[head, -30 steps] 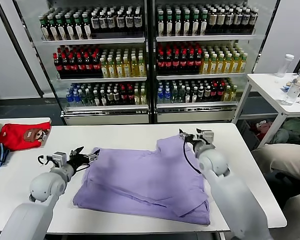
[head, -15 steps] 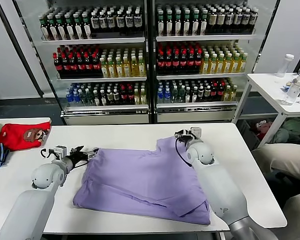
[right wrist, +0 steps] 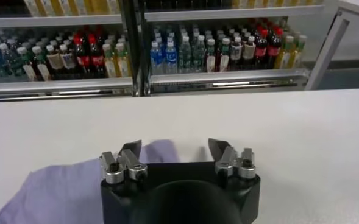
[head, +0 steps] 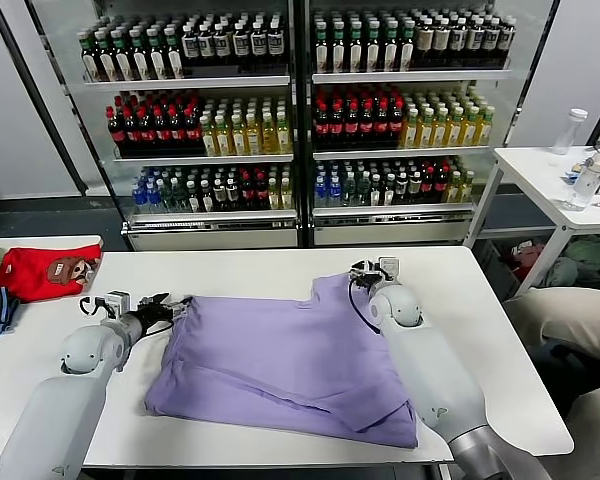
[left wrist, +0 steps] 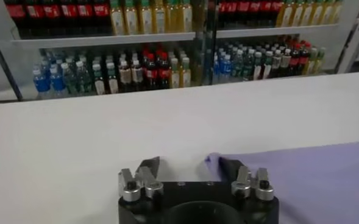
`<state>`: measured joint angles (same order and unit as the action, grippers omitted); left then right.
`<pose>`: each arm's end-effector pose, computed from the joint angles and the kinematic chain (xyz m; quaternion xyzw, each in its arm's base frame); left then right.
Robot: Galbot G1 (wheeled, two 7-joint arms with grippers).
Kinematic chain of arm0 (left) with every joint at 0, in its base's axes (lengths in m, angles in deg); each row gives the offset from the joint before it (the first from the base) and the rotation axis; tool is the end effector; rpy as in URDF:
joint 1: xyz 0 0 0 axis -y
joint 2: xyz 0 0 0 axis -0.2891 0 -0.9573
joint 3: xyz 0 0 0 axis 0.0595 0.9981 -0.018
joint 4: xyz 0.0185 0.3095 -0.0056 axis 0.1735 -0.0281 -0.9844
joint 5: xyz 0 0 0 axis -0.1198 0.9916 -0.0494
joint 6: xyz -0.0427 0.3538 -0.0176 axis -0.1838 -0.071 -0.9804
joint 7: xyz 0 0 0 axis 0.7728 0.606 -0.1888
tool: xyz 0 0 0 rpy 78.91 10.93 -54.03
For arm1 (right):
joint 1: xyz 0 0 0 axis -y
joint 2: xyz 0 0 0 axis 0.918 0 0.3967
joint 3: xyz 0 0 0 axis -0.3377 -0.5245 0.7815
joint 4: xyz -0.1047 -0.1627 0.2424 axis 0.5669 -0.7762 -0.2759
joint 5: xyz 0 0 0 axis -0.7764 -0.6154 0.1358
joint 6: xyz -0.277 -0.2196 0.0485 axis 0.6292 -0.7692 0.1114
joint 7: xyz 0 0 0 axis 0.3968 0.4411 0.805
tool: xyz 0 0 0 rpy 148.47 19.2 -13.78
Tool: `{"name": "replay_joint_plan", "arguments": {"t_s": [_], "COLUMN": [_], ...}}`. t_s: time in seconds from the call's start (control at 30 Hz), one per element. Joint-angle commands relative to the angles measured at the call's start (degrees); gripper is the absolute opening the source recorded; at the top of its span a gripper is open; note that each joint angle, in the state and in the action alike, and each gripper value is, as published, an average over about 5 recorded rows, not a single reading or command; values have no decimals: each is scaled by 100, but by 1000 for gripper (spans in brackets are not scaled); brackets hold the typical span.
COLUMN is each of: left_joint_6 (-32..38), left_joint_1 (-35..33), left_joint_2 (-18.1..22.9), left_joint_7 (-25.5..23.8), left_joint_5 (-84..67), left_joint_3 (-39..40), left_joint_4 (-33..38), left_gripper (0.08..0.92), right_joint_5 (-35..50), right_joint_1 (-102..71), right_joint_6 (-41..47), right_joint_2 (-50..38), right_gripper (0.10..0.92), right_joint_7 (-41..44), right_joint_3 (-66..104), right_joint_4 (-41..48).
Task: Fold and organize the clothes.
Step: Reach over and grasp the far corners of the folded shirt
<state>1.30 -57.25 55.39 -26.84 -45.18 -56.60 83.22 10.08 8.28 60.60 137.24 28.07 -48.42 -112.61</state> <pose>0.4289 0.1811 -0.2688 -0.1153 -0.9525 -0.0062 0.2818 0.5008 0.0438 -0.2441 0.0249 -0.9610 -0.0133 0.2751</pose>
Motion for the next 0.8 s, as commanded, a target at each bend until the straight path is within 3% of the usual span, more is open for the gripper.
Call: {"name": "replay_joint_plan", "arguments": {"t_s": [0.03,0.33,0.5,0.8], "left_joint_6": [-8,234,489,854], "left_joint_1": [-150,-258,-485,-1339], "left_joint_2": [28,70,-1,-202], "left_joint_7": [-275,-266,-182,34], "left_joint_5": [24,-129,-530,-1034], "left_joint_3": [-83,-181,-301,-626], "left_joint_4": [92,291,686,1354], "left_gripper": [525,264,127,85], "right_joint_5": [72,-61,242,706], "right_joint_1": [-30,-22,-276,-1598], "right_joint_6": [2,-629,-619,-195], "right_joint_2": [44,-18,-410,-1366], "right_gripper": [525,266,136,113], "right_joint_7": [-4,410,343,8], "right_joint_3": [1,-17,-98,168], "right_joint_4": [-100,-253,-1280,-3382]}}
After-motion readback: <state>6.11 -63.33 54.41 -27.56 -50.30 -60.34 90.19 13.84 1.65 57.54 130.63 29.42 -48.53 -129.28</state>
